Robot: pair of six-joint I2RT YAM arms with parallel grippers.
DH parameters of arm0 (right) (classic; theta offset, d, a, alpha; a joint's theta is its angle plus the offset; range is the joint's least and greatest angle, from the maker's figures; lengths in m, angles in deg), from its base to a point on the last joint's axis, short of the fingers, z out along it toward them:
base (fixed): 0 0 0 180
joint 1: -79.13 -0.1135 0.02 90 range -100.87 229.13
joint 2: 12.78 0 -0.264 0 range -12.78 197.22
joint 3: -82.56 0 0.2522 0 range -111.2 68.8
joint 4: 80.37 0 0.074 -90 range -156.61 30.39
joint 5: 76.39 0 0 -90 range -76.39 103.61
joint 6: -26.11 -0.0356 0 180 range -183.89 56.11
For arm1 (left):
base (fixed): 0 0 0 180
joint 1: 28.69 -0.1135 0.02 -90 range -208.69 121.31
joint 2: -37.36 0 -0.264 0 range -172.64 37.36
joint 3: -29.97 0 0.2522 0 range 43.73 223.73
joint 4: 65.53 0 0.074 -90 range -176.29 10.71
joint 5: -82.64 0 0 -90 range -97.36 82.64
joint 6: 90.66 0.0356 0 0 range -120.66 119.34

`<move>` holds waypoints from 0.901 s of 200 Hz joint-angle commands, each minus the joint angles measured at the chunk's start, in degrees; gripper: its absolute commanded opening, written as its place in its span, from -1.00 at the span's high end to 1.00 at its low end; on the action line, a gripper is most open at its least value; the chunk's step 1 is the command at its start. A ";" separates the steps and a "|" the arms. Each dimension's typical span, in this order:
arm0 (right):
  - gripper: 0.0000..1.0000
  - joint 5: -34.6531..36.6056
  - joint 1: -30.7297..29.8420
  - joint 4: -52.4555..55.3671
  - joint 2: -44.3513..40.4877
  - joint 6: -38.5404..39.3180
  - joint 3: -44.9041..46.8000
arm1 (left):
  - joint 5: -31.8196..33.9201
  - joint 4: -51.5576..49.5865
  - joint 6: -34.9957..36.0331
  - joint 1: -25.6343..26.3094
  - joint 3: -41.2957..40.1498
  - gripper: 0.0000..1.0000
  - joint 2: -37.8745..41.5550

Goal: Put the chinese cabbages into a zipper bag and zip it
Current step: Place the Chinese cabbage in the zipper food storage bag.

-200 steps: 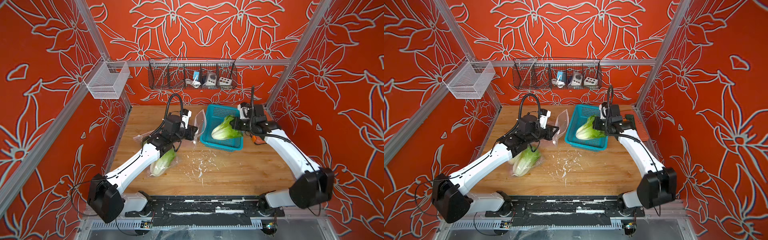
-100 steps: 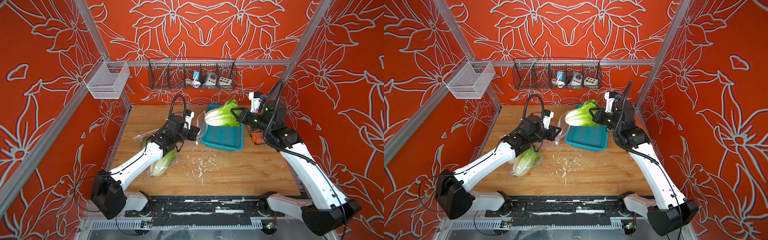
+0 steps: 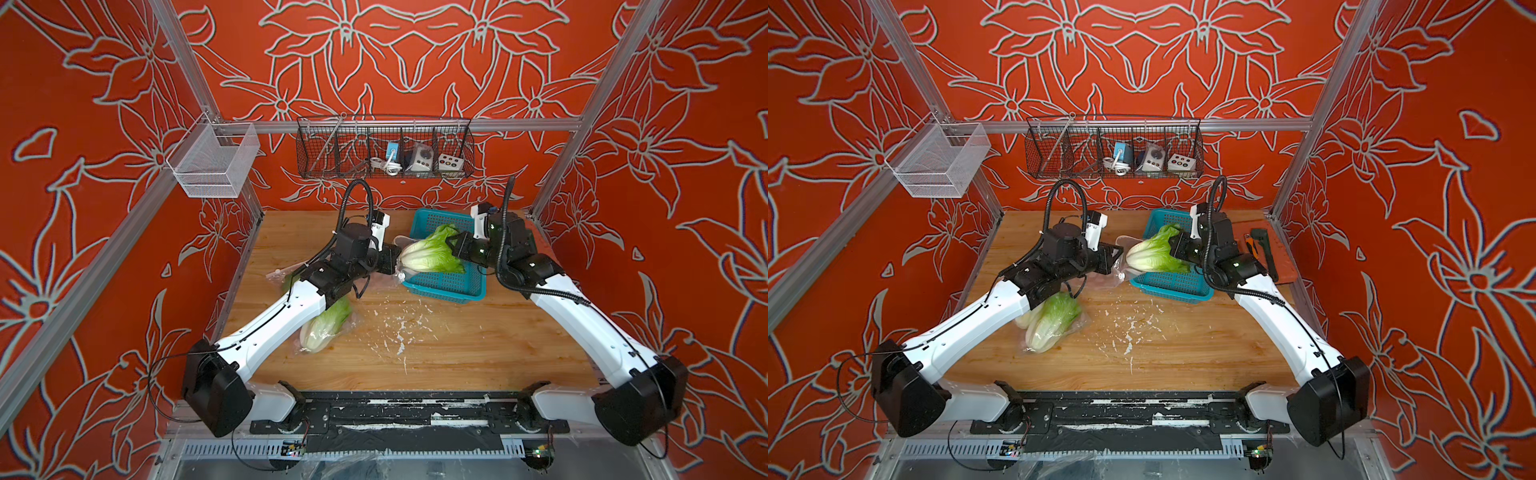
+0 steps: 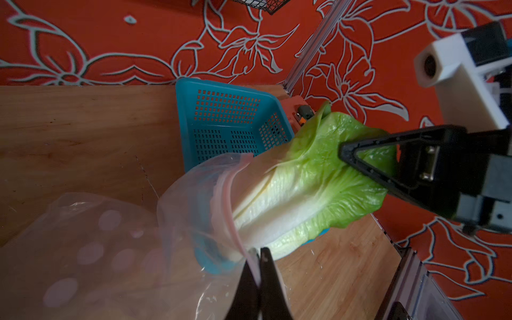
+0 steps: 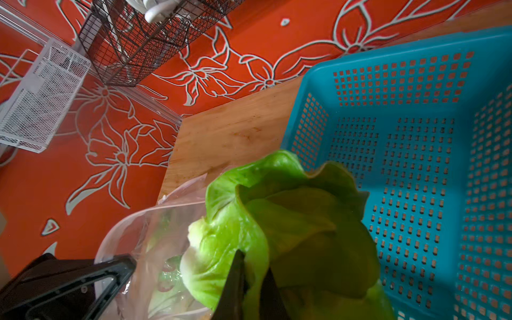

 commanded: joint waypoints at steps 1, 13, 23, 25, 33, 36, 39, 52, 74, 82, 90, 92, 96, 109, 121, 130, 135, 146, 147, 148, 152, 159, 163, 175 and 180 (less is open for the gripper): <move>1.00 1.12 -1.19 -0.33 -1.97 0.72 -0.37 | 0.31 0.10 1.68 2.41 2.64 1.00 -2.44; 1.00 -0.29 -1.78 -1.77 -2.19 -1.16 -0.13 | -0.19 -0.32 2.01 3.84 3.73 1.00 -3.85; 1.00 -1.34 -2.38 -3.37 -2.40 -2.74 -0.22 | -0.70 -0.50 2.37 4.89 4.51 1.00 -4.69; 1.00 -1.53 -2.41 -3.59 -2.44 -3.05 -0.26 | -0.73 -0.53 2.43 5.06 4.67 1.00 -4.83; 1.00 -2.54 -2.53 -5.04 -2.77 -4.68 -0.17 | -1.28 -0.67 2.63 5.71 5.07 1.00 -5.16; 1.00 -2.82 -2.54 -5.92 -3.05 -5.56 -0.06 | -1.43 -0.78 2.71 5.84 5.22 1.00 -5.21; 1.00 -3.05 -2.54 -6.82 -3.27 -6.34 0.17 | -1.56 -0.85 2.78 6.01 5.35 1.00 -5.25; 1.00 -3.51 -2.37 -9.50 -4.68 -9.56 0.70 | -1.29 -1.15 3.22 6.12 5.16 1.00 -4.74; 1.00 -3.13 -2.35 -10.19 -5.70 -13.43 0.40 | -1.18 -0.24 4.13 6.15 3.74 1.00 -2.89; 1.00 -3.48 -2.45 -11.81 -5.42 -15.56 1.39 | -2.00 1.41 4.08 6.16 2.61 1.00 -1.90; 1.00 -4.83 -2.90 -14.10 -4.39 -17.80 2.50 | -3.24 3.92 3.76 6.19 1.10 1.00 -0.92; 1.00 -5.26 -3.07 -14.60 -4.01 -18.27 2.71 | -3.56 4.66 3.68 6.13 0.76 1.00 -0.72; 1.00 -6.47 -3.29 -15.29 -3.24 -19.06 3.00 | -4.16 5.91 3.48 6.12 0.09 1.00 -0.34; 1.00 -8.85 -4.18 -15.87 -1.06 -20.41 4.09 | -5.56 9.58 3.86 6.16 -2.08 1.00 0.65; 1.00 -8.53 -4.25 -17.28 -0.99 -21.46 6.30 | -5.46 11.98 4.94 6.16 -4.18 1.00 1.15; 1.00 -7.50 -4.30 -17.06 -1.40 -20.86 7.00 | -4.93 13.35 6.67 6.12 -5.67 1.00 1.28; 1.00 -7.34 -4.24 -16.13 -1.23 -20.04 6.84 | -4.70 14.20 7.57 6.14 -6.52 1.00 1.33; 1.00 -8.65 -4.23 -12.91 -0.09 -18.01 5.29 | -4.30 15.72 8.60 6.03 -7.88 1.00 1.21; 1.00 -8.83 -4.22 -12.70 0.09 -17.81 5.15 | -4.33 15.85 8.61 5.99 -7.94 1.00 1.18; 1.00 -8.96 -4.21 -12.37 0.18 -17.66 5.03 | -4.35 15.96 8.66 5.96 -8.01 1.00 1.17; 1.00 -9.31 -4.34 -11.50 0.47 -17.16 4.62 | -4.41 16.30 8.71 5.88 -8.16 1.00 1.06; 1.00 -9.44 -4.32 -11.21 0.70 -17.06 4.71 | -4.95 16.84 8.65 5.86 -8.26 1.00 0.81; 1.00 -9.47 -4.30 -11.52 0.71 -17.33 5.11 | -5.33 17.25 8.56 5.85 -8.28 1.00 0.72; 1.00 -9.12 -4.49 -12.55 1.10 -17.91 6.03 | -6.79 18.66 7.41 5.85 -8.26 1.00 0.47; 1.00 -8.81 -4.63 -12.65 1.51 -18.07 6.23 | -7.47 19.21 6.80 5.87 -8.18 1.00 0.39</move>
